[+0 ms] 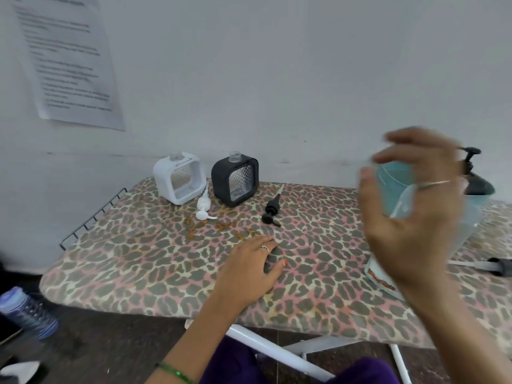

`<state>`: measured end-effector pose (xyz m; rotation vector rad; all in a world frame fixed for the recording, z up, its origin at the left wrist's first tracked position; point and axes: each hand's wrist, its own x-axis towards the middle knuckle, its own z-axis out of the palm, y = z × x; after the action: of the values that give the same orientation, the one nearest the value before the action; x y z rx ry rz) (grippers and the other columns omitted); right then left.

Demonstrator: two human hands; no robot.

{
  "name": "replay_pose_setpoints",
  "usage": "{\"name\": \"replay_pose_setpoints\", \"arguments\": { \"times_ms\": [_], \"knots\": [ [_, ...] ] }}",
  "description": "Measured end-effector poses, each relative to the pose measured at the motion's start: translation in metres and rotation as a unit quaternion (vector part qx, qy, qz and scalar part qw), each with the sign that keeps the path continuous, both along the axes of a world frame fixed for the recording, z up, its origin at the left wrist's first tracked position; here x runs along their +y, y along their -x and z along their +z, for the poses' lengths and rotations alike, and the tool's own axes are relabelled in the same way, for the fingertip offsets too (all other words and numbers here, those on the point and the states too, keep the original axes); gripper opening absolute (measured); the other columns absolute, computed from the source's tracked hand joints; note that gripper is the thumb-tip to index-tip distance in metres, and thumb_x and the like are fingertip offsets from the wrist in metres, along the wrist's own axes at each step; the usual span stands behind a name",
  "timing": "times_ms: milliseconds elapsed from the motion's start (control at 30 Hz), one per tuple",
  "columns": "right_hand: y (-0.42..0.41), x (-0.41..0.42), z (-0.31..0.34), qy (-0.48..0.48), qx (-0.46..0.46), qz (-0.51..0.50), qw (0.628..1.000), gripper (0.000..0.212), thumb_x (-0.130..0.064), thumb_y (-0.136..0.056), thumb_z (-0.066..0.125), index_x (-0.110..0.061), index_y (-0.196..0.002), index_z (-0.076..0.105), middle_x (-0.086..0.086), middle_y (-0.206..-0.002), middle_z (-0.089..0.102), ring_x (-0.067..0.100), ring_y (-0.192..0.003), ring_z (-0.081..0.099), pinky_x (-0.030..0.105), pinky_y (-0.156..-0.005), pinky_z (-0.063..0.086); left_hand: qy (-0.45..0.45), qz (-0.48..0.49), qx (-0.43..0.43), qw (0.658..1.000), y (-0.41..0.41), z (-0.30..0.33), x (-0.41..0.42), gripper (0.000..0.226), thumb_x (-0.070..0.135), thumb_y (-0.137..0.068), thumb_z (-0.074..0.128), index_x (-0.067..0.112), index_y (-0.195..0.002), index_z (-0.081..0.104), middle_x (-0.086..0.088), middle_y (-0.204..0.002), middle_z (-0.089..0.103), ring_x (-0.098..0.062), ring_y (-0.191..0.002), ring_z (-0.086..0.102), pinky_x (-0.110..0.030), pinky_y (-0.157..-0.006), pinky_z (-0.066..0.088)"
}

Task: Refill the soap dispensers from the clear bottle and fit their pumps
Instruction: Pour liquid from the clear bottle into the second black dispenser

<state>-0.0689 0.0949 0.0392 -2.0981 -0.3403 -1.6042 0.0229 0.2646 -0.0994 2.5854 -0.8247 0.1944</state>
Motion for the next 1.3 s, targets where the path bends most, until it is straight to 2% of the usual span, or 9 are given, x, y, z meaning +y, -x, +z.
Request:
{"name": "replay_pose_setpoints", "arguments": {
  "times_ms": [133, 300, 500, 600, 700, 833, 967, 1100, 1300],
  "knots": [
    [-0.037, 0.021, -0.046, -0.041, 0.125, 0.038, 0.991, 0.014, -0.015, -0.087, 0.055, -0.003, -0.093, 0.060, 0.010, -0.106, 0.054, 0.012, -0.102, 0.047, 0.004, -0.087, 0.032, 0.011, -0.002, -0.012, 1.000, 0.000, -0.002, 0.000, 0.051, 0.048, -0.095, 0.044, 0.022, -0.139, 0.047, 0.006, -0.147, 0.042, -0.008, -0.136, 0.033, -0.030, -0.116, 0.022],
    [-0.073, 0.012, -0.103, -0.062, 0.283, -0.038, 0.956, 0.007, -0.016, -0.091, 0.054, -0.010, -0.094, 0.057, 0.004, -0.101, 0.054, 0.017, -0.090, 0.052, 0.020, -0.069, 0.039, 0.038, 0.013, -0.047, 0.998, 0.003, -0.002, 0.001, 0.047, 0.047, -0.095, 0.045, 0.022, -0.134, 0.053, 0.008, -0.140, 0.050, -0.007, -0.127, 0.044, -0.025, -0.109, 0.031],
    [-0.082, 0.002, -0.131, 0.032, 0.482, -0.126, 0.866, 0.028, -0.030, -0.095, 0.047, -0.014, -0.117, 0.054, 0.003, -0.118, 0.050, 0.019, -0.107, 0.048, 0.032, -0.092, 0.041, 0.094, 0.040, -0.044, 0.994, 0.000, 0.000, 0.001, 0.038, 0.038, -0.095, 0.049, 0.021, -0.127, 0.060, 0.007, -0.130, 0.059, -0.006, -0.113, 0.054, -0.018, -0.096, 0.040],
    [-0.085, 0.002, -0.135, 0.078, 0.483, -0.157, 0.858, 0.032, -0.032, -0.097, 0.041, -0.015, -0.122, 0.052, 0.003, -0.122, 0.049, 0.020, -0.112, 0.046, 0.032, -0.093, 0.037, 0.172, 0.092, -0.037, 0.980, -0.009, 0.013, 0.003, 0.030, 0.033, -0.094, 0.053, 0.020, -0.120, 0.062, 0.007, -0.121, 0.062, 0.000, -0.101, 0.054, -0.013, -0.087, 0.040],
    [-0.087, 0.001, -0.137, 0.089, 0.482, -0.161, 0.857, 0.034, -0.033, -0.097, 0.040, -0.014, -0.123, 0.051, 0.003, -0.122, 0.050, 0.021, -0.111, 0.046, 0.033, -0.092, 0.038, 0.247, 0.158, -0.067, 0.954, -0.034, 0.033, 0.003, 0.034, 0.026, -0.091, 0.058, 0.018, -0.125, 0.056, 0.002, -0.128, 0.056, -0.008, -0.113, 0.053, -0.023, -0.097, 0.045],
    [-0.087, 0.001, -0.139, 0.089, 0.484, -0.158, 0.856, 0.034, -0.033, -0.097, 0.040, -0.014, -0.123, 0.051, 0.004, -0.122, 0.050, 0.022, -0.111, 0.046, 0.034, -0.093, 0.038, 0.269, 0.223, -0.072, 0.934, -0.077, 0.062, 0.006, 0.064, 0.026, -0.085, 0.068, 0.013, -0.139, 0.037, -0.007, -0.143, 0.036, -0.022, -0.132, 0.036, -0.034, -0.106, 0.036],
    [-0.088, 0.001, -0.139, 0.088, 0.489, -0.155, 0.854, 0.035, -0.033, -0.097, 0.039, -0.013, -0.123, 0.051, 0.004, -0.122, 0.050, 0.022, -0.111, 0.046, 0.035, -0.094, 0.039, 0.253, 0.251, 0.033, 0.934, -0.119, 0.074, 0.006, 0.095, 0.028, -0.077, 0.077, 0.004, -0.147, 0.018, -0.017, -0.149, 0.027, -0.033, -0.136, 0.031, -0.039, -0.104, 0.035],
    [-0.089, 0.001, -0.140, 0.088, 0.484, -0.156, 0.857, 0.034, -0.031, -0.096, 0.040, -0.012, -0.121, 0.053, 0.005, -0.121, 0.051, 0.023, -0.111, 0.047, 0.035, -0.093, 0.040, 0.260, 0.250, 0.085, 0.929, -0.142, 0.067, 0.008, 0.068, 0.028, -0.073, 0.080, 0.001, -0.123, 0.043, -0.015, -0.121, 0.055, -0.032, -0.112, 0.055, -0.034, -0.079, 0.044],
    [-0.090, 0.000, -0.140, 0.086, 0.482, -0.152, 0.859, 0.034, -0.032, -0.096, 0.041, -0.012, -0.120, 0.053, 0.005, -0.120, 0.051, 0.023, -0.111, 0.046, 0.035, -0.093, 0.039, 0.348, 0.259, 0.056, 0.900, -0.137, 0.065, 0.014, 0.057, 0.023, -0.074, 0.080, 0.004, -0.119, 0.051, -0.010, -0.116, 0.060, -0.020, -0.099, 0.057, -0.026, -0.076, 0.043]
  ]
}}
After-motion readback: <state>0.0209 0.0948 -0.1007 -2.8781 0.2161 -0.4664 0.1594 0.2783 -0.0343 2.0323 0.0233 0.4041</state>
